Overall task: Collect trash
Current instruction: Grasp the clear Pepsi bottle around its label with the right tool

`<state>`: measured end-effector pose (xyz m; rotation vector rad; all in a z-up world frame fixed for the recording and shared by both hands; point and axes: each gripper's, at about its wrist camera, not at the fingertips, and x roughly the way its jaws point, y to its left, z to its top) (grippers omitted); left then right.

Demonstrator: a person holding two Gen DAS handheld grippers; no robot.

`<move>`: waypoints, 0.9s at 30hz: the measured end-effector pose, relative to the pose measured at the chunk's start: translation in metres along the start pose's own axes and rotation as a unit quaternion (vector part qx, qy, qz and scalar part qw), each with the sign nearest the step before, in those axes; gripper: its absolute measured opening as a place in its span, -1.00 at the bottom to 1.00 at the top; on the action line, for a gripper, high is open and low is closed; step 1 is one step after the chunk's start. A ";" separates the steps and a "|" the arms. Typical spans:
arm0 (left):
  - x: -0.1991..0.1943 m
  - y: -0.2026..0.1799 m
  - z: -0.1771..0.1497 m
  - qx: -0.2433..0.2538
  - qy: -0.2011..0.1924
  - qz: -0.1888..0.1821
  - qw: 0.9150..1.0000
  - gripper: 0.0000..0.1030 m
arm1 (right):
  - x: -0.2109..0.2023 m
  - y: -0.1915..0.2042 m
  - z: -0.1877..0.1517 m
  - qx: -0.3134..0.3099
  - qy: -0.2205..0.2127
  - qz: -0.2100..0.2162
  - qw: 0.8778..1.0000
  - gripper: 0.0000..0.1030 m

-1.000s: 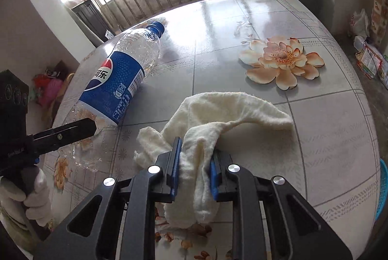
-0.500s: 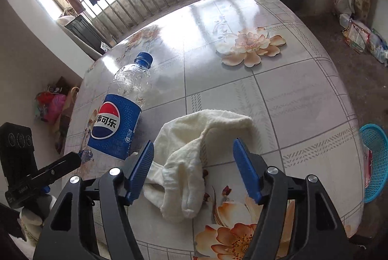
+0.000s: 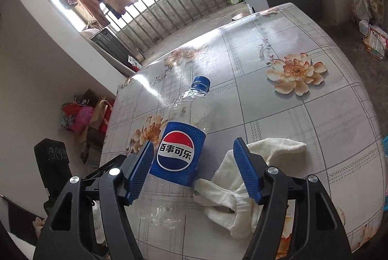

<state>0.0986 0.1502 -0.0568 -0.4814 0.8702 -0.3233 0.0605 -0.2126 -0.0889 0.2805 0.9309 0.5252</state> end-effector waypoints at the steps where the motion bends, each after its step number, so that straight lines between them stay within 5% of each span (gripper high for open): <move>1: 0.005 0.000 -0.002 0.000 0.005 0.001 1.000 0.22 | 0.007 0.003 -0.001 -0.002 0.009 0.001 1.000 0.29; 10: 0.032 0.000 -0.013 0.006 0.042 0.005 0.999 0.17 | 0.049 0.001 -0.009 0.035 0.066 0.042 0.996 0.29; 27: 0.039 -0.002 -0.004 -0.005 0.046 0.018 0.999 0.15 | 0.074 -0.020 -0.020 0.087 0.087 0.086 0.989 0.11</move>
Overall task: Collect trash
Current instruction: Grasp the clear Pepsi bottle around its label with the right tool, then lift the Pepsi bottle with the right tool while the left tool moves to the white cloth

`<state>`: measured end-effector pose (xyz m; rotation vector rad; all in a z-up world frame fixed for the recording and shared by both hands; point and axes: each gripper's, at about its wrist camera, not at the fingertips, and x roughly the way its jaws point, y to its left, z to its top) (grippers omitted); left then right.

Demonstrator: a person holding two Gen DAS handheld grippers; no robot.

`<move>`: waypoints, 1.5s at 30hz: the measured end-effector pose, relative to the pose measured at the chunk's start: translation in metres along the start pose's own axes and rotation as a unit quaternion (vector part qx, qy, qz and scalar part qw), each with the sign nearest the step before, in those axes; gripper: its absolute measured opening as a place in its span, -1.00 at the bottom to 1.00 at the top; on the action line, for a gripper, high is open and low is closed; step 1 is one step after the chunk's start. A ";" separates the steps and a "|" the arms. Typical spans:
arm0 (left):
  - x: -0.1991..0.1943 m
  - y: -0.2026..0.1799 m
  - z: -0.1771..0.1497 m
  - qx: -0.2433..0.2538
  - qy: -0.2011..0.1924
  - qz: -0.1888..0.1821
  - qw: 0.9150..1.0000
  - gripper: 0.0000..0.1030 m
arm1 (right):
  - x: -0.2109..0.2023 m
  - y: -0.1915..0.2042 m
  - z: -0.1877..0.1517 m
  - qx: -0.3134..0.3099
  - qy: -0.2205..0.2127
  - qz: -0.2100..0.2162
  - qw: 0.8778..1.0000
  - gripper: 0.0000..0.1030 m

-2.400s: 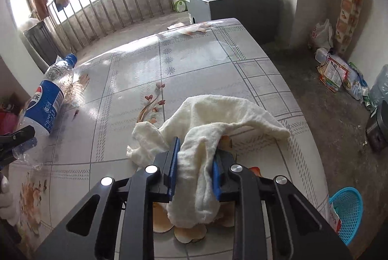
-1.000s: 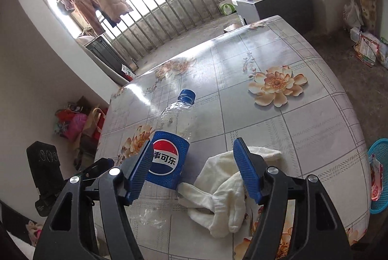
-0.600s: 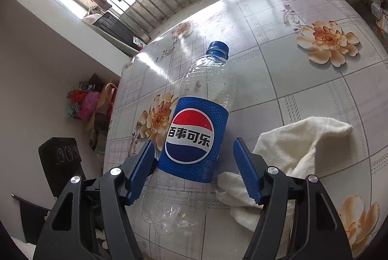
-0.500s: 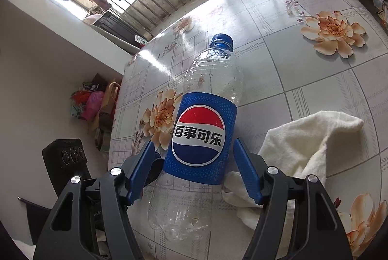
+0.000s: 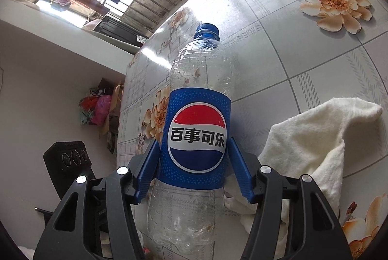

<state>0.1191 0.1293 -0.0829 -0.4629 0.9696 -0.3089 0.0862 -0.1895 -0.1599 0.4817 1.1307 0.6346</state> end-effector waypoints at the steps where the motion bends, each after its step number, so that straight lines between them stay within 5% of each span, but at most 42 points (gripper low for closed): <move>1: 0.000 0.000 0.001 -0.002 0.001 0.000 1.000 0.15 | 0.000 -0.002 0.000 0.002 0.001 0.006 1.000 0.10; 11: -0.018 -0.026 0.007 0.013 -0.005 -0.022 1.000 0.15 | -0.024 -0.010 -0.001 0.021 -0.020 0.069 0.997 0.06; 24: -0.018 -0.120 0.022 0.104 -0.011 -0.085 0.991 0.15 | -0.111 -0.028 0.000 0.025 -0.120 0.072 0.990 0.05; 34: 0.020 -0.210 0.000 0.190 0.017 -0.137 0.972 0.15 | -0.182 -0.062 -0.021 0.017 -0.208 -0.059 0.976 0.05; 39: 0.043 -0.197 -0.012 0.204 0.031 -0.101 0.973 0.18 | -0.178 -0.091 -0.027 0.025 -0.205 -0.187 0.960 0.06; 45: 0.057 -0.139 -0.003 0.149 0.055 -0.059 0.986 0.18 | -0.157 -0.105 -0.031 0.029 -0.180 -0.168 0.969 0.06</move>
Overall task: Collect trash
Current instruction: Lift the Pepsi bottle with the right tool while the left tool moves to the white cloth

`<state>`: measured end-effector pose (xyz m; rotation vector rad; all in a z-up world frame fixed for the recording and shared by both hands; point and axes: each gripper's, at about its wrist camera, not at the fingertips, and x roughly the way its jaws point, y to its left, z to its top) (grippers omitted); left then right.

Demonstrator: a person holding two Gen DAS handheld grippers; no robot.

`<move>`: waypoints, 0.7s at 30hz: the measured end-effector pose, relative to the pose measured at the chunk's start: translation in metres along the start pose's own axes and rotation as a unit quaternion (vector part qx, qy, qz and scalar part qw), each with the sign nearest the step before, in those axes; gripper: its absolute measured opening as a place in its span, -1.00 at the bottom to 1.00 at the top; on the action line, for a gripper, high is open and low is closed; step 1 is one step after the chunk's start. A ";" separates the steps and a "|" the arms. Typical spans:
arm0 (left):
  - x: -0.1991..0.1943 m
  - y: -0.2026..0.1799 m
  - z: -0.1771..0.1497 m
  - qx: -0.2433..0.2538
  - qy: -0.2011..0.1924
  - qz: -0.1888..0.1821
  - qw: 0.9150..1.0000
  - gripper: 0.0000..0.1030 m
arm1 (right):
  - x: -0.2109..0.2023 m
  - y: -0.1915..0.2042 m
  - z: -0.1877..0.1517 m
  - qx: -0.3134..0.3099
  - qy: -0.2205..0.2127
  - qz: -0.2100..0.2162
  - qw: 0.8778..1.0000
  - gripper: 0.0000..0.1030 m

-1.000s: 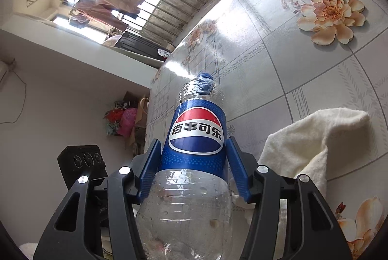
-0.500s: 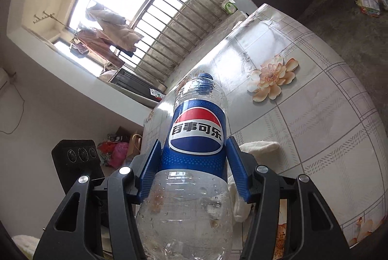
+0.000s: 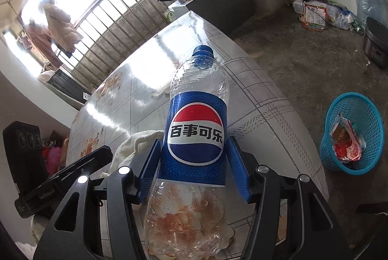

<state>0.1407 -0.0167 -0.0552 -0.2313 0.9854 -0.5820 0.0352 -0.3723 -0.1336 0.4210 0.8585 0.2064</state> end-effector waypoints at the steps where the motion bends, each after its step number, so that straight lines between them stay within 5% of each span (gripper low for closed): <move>1: -0.001 0.004 -0.001 -0.005 -0.001 0.002 1.000 0.18 | 0.002 0.004 0.000 -0.006 0.004 0.003 1.000 0.06; 9: -0.052 0.039 -0.018 -0.059 -0.031 0.025 0.997 0.18 | 0.027 0.036 -0.015 -0.011 0.046 0.089 0.995 0.06; 14: -0.071 0.061 -0.036 -0.084 -0.033 0.036 0.995 0.18 | 0.030 0.057 -0.022 -0.053 0.048 0.083 0.994 0.06; 21: -0.072 0.053 -0.040 -0.078 -0.034 0.015 0.996 0.18 | 0.015 0.035 -0.016 -0.028 0.044 0.062 0.997 0.06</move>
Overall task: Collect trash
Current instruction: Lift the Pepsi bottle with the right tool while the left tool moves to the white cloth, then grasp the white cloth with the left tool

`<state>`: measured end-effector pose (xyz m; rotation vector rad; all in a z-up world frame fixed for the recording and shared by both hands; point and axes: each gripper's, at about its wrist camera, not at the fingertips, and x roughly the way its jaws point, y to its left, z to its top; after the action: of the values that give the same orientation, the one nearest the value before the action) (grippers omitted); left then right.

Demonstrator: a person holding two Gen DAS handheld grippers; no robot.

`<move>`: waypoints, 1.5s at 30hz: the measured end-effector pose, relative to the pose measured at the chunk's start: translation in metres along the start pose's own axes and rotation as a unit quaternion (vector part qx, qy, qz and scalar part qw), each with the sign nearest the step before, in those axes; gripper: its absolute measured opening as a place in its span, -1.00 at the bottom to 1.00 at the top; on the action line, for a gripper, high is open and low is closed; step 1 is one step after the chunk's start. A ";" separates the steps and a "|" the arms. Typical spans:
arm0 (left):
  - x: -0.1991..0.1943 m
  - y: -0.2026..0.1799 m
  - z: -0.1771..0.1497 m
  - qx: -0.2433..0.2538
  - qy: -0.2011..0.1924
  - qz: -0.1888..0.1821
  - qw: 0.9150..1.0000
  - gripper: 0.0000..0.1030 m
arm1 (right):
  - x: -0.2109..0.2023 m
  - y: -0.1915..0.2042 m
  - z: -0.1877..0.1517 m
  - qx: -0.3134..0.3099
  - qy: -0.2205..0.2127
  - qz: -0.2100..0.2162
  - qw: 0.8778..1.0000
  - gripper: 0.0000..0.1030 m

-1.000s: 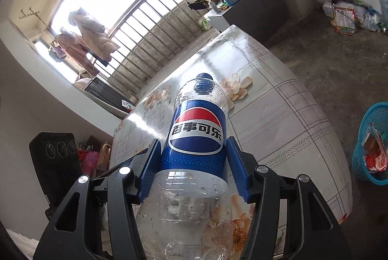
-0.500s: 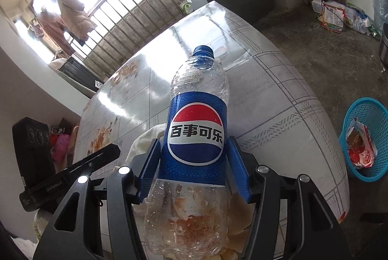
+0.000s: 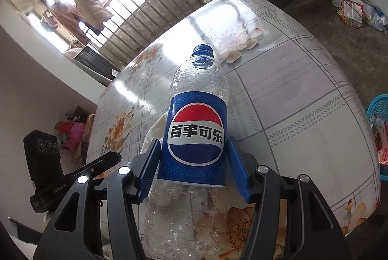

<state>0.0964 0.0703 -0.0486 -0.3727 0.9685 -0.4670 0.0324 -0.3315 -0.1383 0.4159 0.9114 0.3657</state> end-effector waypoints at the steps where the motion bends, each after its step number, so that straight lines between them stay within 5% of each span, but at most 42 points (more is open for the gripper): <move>1: 0.001 -0.008 -0.002 0.012 0.002 -0.010 1.000 0.18 | -0.005 -0.004 0.000 0.004 -0.002 -0.008 1.000 0.06; 6: 0.026 -0.054 -0.009 0.087 0.016 -0.016 0.996 0.18 | -0.022 -0.019 -0.007 0.027 -0.003 -0.022 0.999 0.07; 12: 0.062 -0.080 -0.010 0.153 0.031 0.052 0.986 0.15 | -0.028 -0.024 -0.008 0.035 -0.002 -0.029 0.999 0.10; 25: 0.066 -0.078 -0.010 0.163 0.031 0.084 0.983 -0.30 | -0.018 -0.023 0.001 0.046 0.014 -0.027 0.998 0.33; 45: 0.054 -0.092 -0.016 0.193 0.014 0.092 0.977 -0.68 | -0.004 -0.042 -0.011 0.115 0.028 0.010 0.993 0.13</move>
<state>0.0891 -0.0370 -0.0484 0.0750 0.9054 -0.4796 0.0267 -0.3680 -0.1621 0.6295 1.0091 0.2926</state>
